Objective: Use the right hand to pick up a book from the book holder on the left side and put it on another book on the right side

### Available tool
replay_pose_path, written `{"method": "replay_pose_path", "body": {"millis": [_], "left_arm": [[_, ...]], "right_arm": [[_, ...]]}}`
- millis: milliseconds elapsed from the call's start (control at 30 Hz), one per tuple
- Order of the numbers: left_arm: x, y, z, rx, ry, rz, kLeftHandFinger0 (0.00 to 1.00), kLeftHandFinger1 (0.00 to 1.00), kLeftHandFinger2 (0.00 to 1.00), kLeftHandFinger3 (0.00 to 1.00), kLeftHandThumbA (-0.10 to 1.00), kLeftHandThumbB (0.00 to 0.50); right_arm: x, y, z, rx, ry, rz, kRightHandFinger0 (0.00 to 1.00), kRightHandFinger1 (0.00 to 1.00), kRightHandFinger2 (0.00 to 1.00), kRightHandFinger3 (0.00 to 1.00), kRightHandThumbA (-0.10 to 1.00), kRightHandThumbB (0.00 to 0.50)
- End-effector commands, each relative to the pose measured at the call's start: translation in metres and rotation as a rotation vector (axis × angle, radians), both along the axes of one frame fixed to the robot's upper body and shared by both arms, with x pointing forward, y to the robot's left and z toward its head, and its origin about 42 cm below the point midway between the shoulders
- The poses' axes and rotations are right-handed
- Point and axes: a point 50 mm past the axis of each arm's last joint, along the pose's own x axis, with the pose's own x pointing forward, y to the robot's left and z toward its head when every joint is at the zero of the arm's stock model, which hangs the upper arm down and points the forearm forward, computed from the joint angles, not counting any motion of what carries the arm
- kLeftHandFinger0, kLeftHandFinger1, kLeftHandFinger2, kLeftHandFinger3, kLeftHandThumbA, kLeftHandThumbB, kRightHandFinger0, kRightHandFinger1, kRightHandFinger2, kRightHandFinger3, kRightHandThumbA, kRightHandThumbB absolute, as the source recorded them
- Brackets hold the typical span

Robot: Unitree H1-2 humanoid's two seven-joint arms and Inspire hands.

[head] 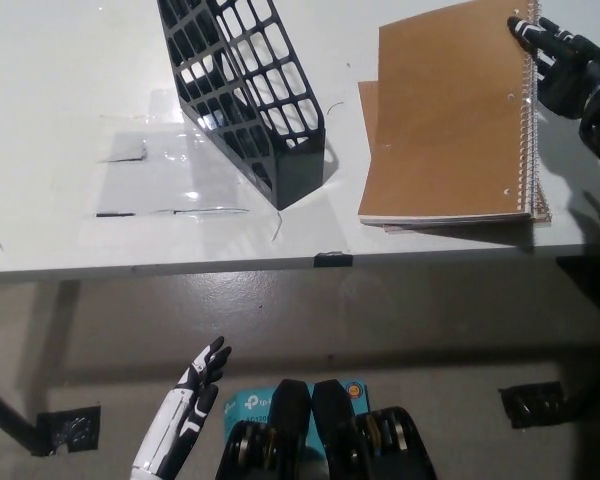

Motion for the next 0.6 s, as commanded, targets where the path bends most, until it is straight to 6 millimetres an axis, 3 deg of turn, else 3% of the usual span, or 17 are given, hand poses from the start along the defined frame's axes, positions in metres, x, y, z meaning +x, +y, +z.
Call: {"method": "replay_pose_path", "body": {"millis": [0,100,167,200,233,267,300,333,400,567], "left_arm": [[-0.002,0.001,0.004,-0.003,-0.033,-0.010,1.00,1.00,1.00,1.00,1.00,0.288],[0.000,0.001,0.005,0.007,-0.039,-0.011,1.00,1.00,1.00,1.00,1.00,0.282],[0.000,0.002,0.005,0.007,-0.037,-0.009,1.00,1.00,1.00,1.00,1.00,0.288],[0.000,0.001,0.005,0.006,-0.035,-0.007,1.00,1.00,1.00,1.00,1.00,0.289],[0.000,0.002,0.005,0.006,-0.031,-0.003,1.00,1.00,1.00,1.00,1.00,0.298],[-0.001,0.002,0.005,0.007,-0.031,-0.003,1.00,1.00,1.00,1.00,1.00,0.298],[-0.001,0.002,0.005,0.011,-0.031,-0.003,1.00,1.00,1.00,1.00,1.00,0.298],[-0.001,0.002,0.005,0.010,-0.031,-0.002,1.00,1.00,1.00,1.00,1.00,0.297],[-0.001,0.002,0.005,0.007,-0.030,-0.002,1.00,1.00,1.00,1.00,1.00,0.295],[-0.002,0.002,0.004,0.005,-0.032,0.001,1.00,1.00,1.00,1.00,1.00,0.286]], "right_arm": [[0.010,-0.009,0.075,-0.015,-0.202,-0.019,0.00,0.11,0.79,1.00,-0.10,0.087],[0.010,-0.008,0.073,-0.039,-0.201,-0.021,0.00,0.12,0.77,1.00,-0.10,0.096],[0.010,-0.008,0.072,-0.094,-0.201,-0.036,0.00,0.12,0.71,1.00,-0.10,0.135],[0.010,-0.008,0.071,-0.194,-0.207,-0.050,0.00,0.14,0.67,0.77,-0.10,0.181],[0.010,-0.006,0.068,-0.379,-0.228,-0.059,0.17,0.33,0.71,0.48,-0.10,0.228],[0.009,-0.006,0.067,-0.447,-0.236,-0.054,0.36,0.57,0.87,0.57,-0.08,0.262],[0.008,-0.006,0.062,-0.619,-0.251,-0.014,0.94,1.00,1.00,1.00,0.03,0.275],[0.008,-0.006,0.059,-0.691,-0.253,0.014,1.00,1.00,1.00,1.00,0.09,0.276],[0.007,-0.009,0.052,-0.785,-0.249,0.049,1.00,1.00,1.00,1.00,0.17,0.295],[0.005,-0.012,0.042,-0.868,-0.228,0.036,1.00,1.00,1.00,1.00,0.22,0.277]]}}
